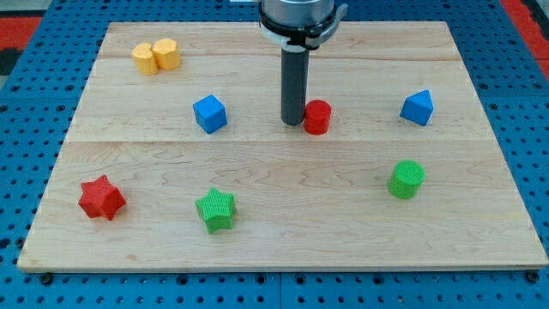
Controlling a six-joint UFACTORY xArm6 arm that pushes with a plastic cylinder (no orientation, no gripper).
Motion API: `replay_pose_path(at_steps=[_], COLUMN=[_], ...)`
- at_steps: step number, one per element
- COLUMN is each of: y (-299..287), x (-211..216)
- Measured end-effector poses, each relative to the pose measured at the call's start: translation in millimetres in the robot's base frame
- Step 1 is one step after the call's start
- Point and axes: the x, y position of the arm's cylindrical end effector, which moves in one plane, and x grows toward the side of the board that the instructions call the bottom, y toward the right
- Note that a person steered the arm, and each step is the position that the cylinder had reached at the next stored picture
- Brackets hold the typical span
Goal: Push the red circle towards the green star
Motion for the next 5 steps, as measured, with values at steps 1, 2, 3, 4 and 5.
replay_pose_path(at_steps=[1, 2, 3, 4, 5], y=[16.3, 60.8, 15.9, 1.2, 58.8], x=[-44.7, -21.3, 9.0, 51.9, 46.1])
